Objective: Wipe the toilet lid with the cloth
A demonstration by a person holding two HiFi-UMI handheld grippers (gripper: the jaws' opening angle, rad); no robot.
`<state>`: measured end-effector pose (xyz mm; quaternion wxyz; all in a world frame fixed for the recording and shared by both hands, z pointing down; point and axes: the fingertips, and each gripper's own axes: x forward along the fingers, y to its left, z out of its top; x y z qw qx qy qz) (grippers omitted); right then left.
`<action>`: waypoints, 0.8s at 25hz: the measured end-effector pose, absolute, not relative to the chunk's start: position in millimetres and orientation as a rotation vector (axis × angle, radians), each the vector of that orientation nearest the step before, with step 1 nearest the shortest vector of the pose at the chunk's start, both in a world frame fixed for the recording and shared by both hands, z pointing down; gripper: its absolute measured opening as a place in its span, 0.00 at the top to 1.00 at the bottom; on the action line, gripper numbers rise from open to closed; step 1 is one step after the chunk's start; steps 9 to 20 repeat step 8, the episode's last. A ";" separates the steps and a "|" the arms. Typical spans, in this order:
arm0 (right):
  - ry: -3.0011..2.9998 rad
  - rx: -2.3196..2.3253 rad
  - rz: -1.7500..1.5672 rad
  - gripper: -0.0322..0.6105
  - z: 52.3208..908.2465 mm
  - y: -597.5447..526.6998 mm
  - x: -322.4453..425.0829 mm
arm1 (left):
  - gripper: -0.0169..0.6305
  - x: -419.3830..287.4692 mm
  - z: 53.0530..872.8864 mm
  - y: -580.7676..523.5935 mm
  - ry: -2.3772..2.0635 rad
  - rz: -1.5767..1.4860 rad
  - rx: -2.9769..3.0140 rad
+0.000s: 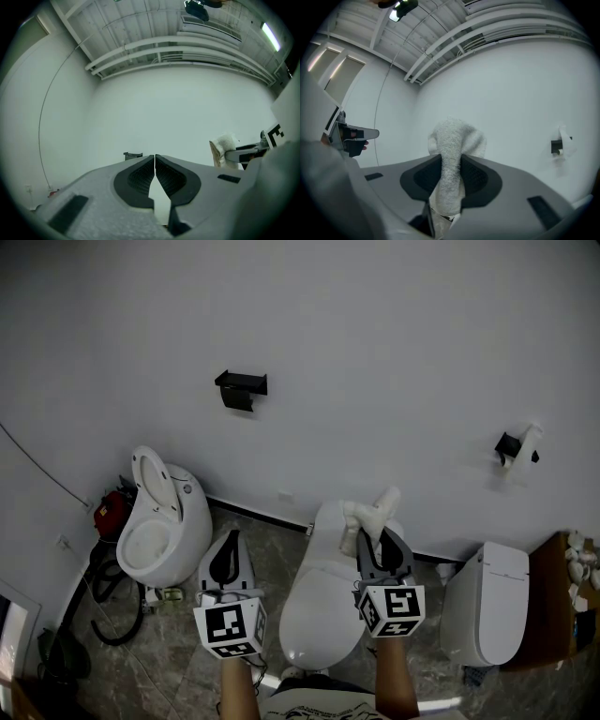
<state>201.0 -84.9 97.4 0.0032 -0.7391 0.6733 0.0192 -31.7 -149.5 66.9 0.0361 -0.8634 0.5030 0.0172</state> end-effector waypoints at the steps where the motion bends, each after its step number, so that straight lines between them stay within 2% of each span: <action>1: 2.112 -2.317 0.061 0.78 97.3 -85.1 201.0 | 0.95 -31.9 66.9 -149.6 1.545 0.054 -2.652; 20: 2.108 -2.319 0.073 0.78 95.3 -86.6 202.0 | 0.95 -32.6 64.2 -151.6 1.536 0.061 -2.646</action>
